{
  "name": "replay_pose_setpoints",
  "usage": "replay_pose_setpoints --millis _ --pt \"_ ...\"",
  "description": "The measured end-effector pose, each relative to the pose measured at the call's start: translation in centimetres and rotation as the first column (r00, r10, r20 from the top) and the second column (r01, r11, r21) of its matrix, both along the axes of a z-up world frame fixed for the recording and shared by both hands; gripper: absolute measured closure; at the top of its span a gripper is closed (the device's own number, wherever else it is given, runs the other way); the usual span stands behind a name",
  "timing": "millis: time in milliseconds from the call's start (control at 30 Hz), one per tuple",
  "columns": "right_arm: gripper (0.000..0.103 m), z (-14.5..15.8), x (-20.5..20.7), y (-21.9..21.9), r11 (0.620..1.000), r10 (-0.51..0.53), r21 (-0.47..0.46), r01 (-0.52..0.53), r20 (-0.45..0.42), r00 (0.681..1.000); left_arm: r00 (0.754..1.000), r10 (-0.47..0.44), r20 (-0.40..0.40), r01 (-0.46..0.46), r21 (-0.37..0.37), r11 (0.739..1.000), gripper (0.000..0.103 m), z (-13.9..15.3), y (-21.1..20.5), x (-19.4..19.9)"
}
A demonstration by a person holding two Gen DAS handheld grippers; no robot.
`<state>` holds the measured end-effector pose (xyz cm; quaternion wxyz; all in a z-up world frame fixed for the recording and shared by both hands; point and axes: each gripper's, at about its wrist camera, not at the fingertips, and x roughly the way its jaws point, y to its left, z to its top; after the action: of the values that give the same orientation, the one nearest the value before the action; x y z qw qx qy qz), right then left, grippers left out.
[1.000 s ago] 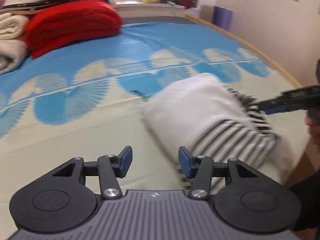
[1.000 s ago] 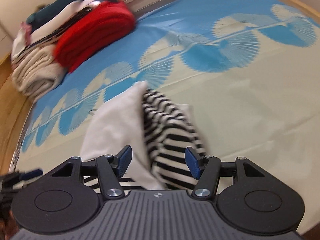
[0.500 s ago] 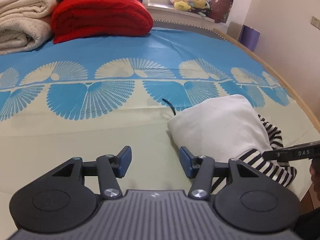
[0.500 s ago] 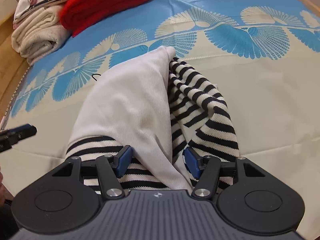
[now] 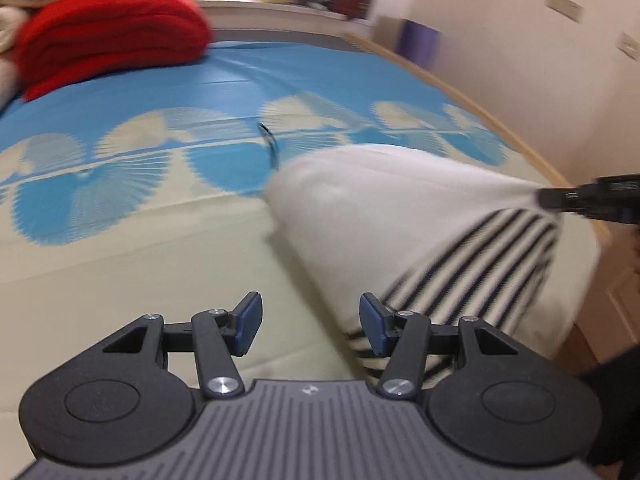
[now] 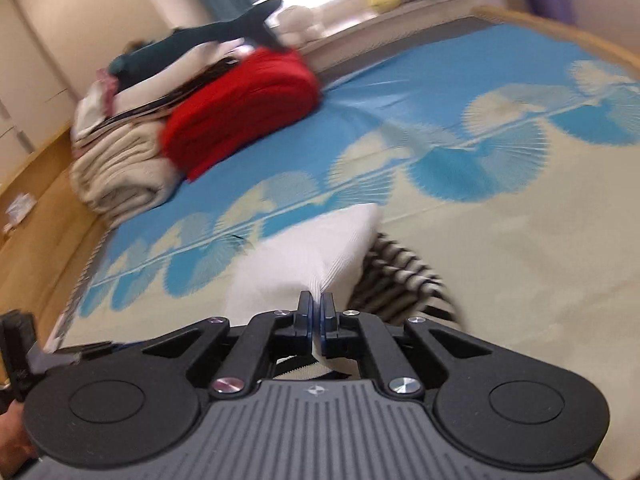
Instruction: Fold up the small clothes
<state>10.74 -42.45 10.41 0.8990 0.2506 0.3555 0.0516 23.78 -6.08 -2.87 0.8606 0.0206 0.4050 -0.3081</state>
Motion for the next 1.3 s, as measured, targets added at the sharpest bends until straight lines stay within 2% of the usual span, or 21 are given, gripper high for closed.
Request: replay_pose_setpoints --millis 67,167,267,300,367,400,467,567,633,667,700,733,767,800,833,1033,1100,1133,1167,1233,1300 --pt "0.101 -0.9 -0.4 -1.4 0.999 -0.033 0.015 0.034 -0.055 0.998 0.999 -0.046 -0.022 0.045 -0.037 0.998 0.041 -0.4 -1.2 -0.6" --pt "0.101 -3.9 0.6 -1.7 0.998 -0.052 -0.058 0.041 -0.208 0.977 0.993 -0.11 -0.047 0.108 -0.044 0.993 0.04 -1.4 -3.3 -1.2" --pt "0.101 -6.6 2.5 -0.3 0.99 -0.039 -0.138 -0.002 -0.297 0.954 0.987 -0.145 -0.067 0.15 0.079 0.986 0.034 -3.9 -5.6 -1.6" --pt "0.101 -7.3 3.1 0.6 0.98 -0.025 -0.194 -0.038 -0.312 0.95 0.987 -0.14 -0.081 0.15 0.137 0.979 0.03 -4.9 -6.1 -1.6" --pt "0.101 -8.1 3.8 2.1 0.959 -0.012 -0.272 -0.081 -0.323 0.946 0.987 -0.114 -0.115 0.134 0.185 0.974 0.026 -6.2 -6.3 -1.1" --pt "0.101 -8.6 3.9 2.5 0.953 -0.009 -0.289 -0.092 -0.33 0.944 0.986 -0.099 -0.134 0.122 0.175 0.977 0.022 -6.3 -6.0 -0.8" --pt "0.101 -9.7 4.3 2.6 0.951 -0.026 -0.295 -0.089 -0.366 0.93 0.98 -0.08 -0.18 0.105 0.138 0.985 0.022 -6.2 -5.4 0.0" --pt "0.098 -10.2 4.7 2.7 0.949 -0.041 -0.306 -0.082 -0.376 0.926 0.982 -0.029 -0.188 0.04 0.054 0.998 0.023 -4.9 -3.9 1.2" --pt "0.092 -10.1 4.6 2.7 0.949 -0.048 -0.308 -0.074 -0.372 0.927 0.979 0.021 -0.202 -0.025 -0.019 1.0 0.022 -4.4 -2.8 2.5" --pt "0.083 -9.9 4.4 2.6 0.954 -0.051 -0.294 -0.063 -0.365 0.93 0.974 0.052 -0.219 -0.066 -0.054 0.996 0.022 -4.3 -2.3 3.4" --pt "0.068 -9.7 4.3 2.5 0.959 -0.055 -0.28 -0.051 -0.356 0.933 0.968 0.081 -0.237 -0.102 -0.079 0.992 0.022 -4.4 -1.9 4.1" --pt "0.06 -9.6 4.1 2.2 0.961 -0.062 -0.273 -0.038 -0.349 0.935 0.959 0.111 -0.262 -0.142 -0.105 0.984 0.022 -4.7 -1.5 5.0" --pt "0.045 -9.6 4.1 2.0 0.961 -0.065 -0.274 -0.034 -0.346 0.936 0.95 0.13 -0.283 -0.17 -0.124 0.978 0.022 -5.0 -1.4 5.6" --pt "0.038 -9.7 4.0 2.0 0.96 -0.063 -0.277 -0.039 -0.35 0.935 0.94 0.145 -0.309 -0.196 -0.14 0.971 0.022 -5.4 -1.3 6.4" --pt "0.037 -10.0 4.0 1.9 0.96 -0.057 -0.276 -0.049 -0.364 0.93 0.93 0.148 -0.337 -0.21 -0.153 0.966 0.019 -5.8 -1.5 7.4" --pt "0.039 -10.9 4.2 1.9 0.972 -0.041 -0.228 -0.058 -0.405 0.914 0.869 0.143 -0.473 -0.271 -0.214 0.939 0.015 -9.6 -2.6 10.5" --pt "0.047 -11.2 4.4 1.8 0.976 -0.03 -0.207 -0.062 -0.415 0.909 0.849 0.125 -0.513 -0.291 -0.257 0.921 0.016 -10.4 -2.8 11.1" --pt "0.051 -11.3 4.5 1.9 0.978 -0.025 -0.196 -0.064 -0.417 0.909 0.844 0.118 -0.524 -0.296 -0.27 0.916 0.023 -10.7 -2.8 11.4" --pt "0.06 -11.3 4.6 1.9 0.981 -0.016 -0.183 -0.067 -0.417 0.909 0.843 0.111 -0.527 -0.295 -0.28 0.914 0.027 -10.9 -2.9 11.4" --pt "0.071 -11.4 4.7 2.3 0.983 -0.006 -0.169 -0.071 -0.413 0.911 0.859 0.107 -0.5 -0.275 -0.275 0.921 0.05 -10.2 -3.1 11.2" --pt "0.082 -11.3 4.9 2.6 0.982 -0.003 -0.172 -0.073 -0.408 0.913 0.879 0.09 -0.468 -0.242 -0.275 0.93 0.06 -9.0 -3.0 10.9"
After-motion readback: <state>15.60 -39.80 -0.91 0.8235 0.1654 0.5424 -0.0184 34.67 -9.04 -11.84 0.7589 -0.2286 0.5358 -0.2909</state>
